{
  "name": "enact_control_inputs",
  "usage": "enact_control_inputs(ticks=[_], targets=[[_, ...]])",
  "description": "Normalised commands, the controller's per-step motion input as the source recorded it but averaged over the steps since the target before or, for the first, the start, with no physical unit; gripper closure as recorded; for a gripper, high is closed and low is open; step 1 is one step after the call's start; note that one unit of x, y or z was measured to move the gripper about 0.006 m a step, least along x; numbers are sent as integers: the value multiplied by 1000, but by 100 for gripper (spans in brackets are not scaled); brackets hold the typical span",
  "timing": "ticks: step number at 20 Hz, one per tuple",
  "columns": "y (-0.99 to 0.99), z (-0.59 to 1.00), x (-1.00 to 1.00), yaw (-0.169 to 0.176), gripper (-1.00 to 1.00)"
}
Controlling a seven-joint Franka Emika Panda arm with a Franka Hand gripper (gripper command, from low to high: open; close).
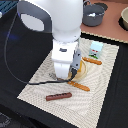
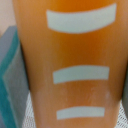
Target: Interact with the objects in diverse but meaningful ways.
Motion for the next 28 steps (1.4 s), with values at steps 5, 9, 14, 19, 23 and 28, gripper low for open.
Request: enact_control_inputs(ticks=[5,9,14,19,23,28], targets=[[72,-274,197,0,100],[49,-316,99,0,100],[76,-168,210,0,100],[81,-42,186,0,-100],[24,459,100,0,-100],[-203,674,-38,-11,-100]])
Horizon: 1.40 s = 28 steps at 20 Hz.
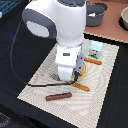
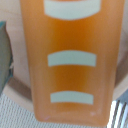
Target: Interact with the objects in diverse but meaningful ways.
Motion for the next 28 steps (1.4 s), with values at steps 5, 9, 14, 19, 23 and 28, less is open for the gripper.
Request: enact_control_inputs(ticks=[5,9,14,19,23,28], targets=[[-708,708,-55,-18,-100],[-792,285,-34,0,-100],[-818,28,6,0,-100],[-595,-41,199,38,-100],[-608,-183,171,137,-100],[-573,-189,150,198,-100]])
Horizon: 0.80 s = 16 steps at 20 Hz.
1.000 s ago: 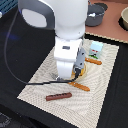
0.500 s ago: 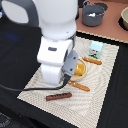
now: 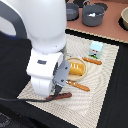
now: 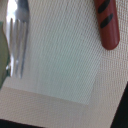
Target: Interact with the objects in diverse but meaningful ways.
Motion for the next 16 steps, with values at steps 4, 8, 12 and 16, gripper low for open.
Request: enact_control_inputs(ticks=[4,8,12,16], targets=[[-540,-169,190,162,-100],[-276,-172,444,70,-100],[-89,-282,455,51,-100],[-41,-287,459,28,-100]])
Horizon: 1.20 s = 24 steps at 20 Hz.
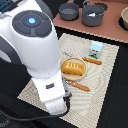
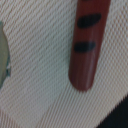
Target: Interact with the objects in diverse but meaningful ways.
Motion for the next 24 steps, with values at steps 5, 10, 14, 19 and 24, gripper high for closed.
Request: enact_control_inputs(ticks=[5,10,14,19,24], targets=[[-26,-305,378,20,100],[-41,-306,247,9,100],[-66,-324,176,4,100],[-61,-315,141,5,100],[-48,-298,109,9,100]])
